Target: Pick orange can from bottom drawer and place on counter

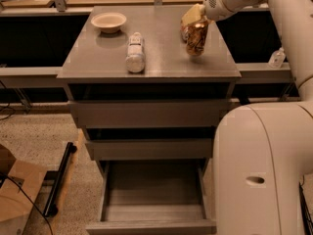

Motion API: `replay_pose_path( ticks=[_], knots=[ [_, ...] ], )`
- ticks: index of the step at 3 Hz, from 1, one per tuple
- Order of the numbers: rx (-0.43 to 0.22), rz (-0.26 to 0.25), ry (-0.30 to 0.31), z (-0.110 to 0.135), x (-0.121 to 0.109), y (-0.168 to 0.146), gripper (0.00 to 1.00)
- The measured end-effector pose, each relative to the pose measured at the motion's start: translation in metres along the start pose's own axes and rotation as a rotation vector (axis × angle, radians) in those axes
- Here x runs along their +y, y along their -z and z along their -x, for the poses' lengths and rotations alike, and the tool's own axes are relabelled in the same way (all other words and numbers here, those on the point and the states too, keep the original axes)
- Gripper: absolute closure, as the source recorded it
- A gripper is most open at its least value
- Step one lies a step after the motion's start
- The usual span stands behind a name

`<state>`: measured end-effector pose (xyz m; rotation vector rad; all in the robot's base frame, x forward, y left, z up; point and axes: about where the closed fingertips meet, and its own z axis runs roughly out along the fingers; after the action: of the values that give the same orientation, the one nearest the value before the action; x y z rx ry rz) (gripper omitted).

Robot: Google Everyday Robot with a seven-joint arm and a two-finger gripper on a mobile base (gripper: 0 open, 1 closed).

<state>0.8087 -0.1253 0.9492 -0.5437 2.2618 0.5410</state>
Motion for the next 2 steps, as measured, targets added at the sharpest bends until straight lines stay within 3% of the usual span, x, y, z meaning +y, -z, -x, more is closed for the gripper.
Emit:
replay_pose_path(
  ticks=[1,2],
  knots=[
    [0.033,0.020,-0.044,-0.0207,-0.0066,-0.0178,0.28],
    [0.043,0.033,-0.057,-0.0285,-0.0068,-0.0234,0.04]
  ],
)
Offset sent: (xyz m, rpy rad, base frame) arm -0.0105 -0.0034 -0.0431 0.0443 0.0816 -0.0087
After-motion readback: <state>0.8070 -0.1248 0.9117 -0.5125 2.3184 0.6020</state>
